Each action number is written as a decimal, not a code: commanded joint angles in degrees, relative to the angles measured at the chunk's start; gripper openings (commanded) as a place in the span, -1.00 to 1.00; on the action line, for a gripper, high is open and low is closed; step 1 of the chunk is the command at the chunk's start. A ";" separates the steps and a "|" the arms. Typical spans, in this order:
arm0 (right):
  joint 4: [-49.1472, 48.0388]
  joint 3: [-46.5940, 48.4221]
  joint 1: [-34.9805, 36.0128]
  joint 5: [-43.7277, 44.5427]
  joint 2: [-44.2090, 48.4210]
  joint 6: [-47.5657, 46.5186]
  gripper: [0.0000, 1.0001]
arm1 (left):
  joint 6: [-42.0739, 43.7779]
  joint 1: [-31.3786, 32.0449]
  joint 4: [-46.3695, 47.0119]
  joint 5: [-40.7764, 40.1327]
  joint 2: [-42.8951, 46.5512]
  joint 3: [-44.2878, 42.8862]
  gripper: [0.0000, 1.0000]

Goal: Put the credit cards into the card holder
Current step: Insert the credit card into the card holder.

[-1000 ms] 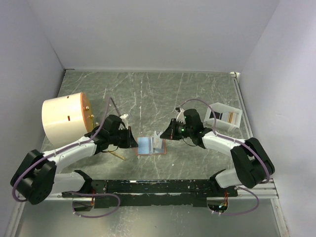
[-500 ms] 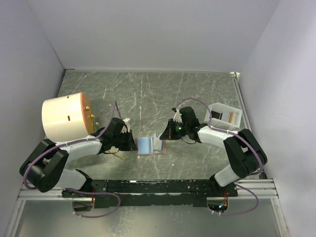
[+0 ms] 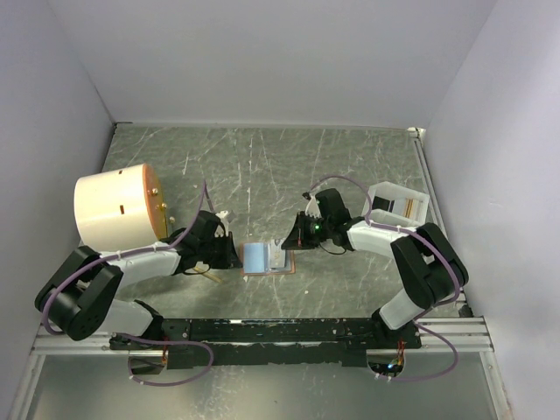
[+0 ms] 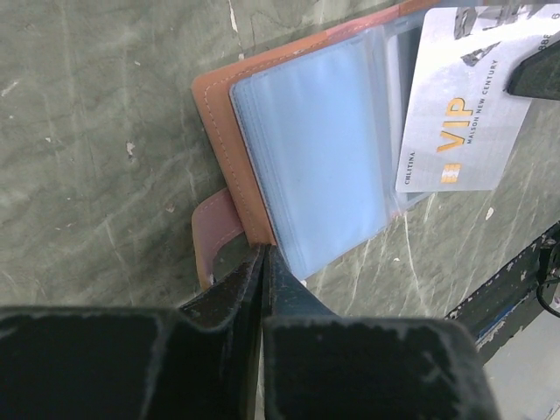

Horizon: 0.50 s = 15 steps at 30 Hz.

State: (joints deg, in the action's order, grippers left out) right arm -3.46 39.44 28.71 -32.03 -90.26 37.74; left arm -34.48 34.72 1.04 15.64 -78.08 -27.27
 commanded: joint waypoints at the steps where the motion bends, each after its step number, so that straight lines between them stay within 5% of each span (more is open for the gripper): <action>1: -1.29 0.17 -0.19 -0.86 1.86 2.14 -1.00 | 1.29 0.08 1.78 -2.00 -0.96 0.55 -0.75; 15: -8.75 -1.53 -0.14 -2.37 -1.42 6.27 -1.00 | 1.12 0.06 2.39 -1.55 -0.87 1.87 -0.74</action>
State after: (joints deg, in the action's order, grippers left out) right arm -9.41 38.33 28.71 -34.15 -90.37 43.13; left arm -34.48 34.72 2.35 15.62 -78.30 -26.70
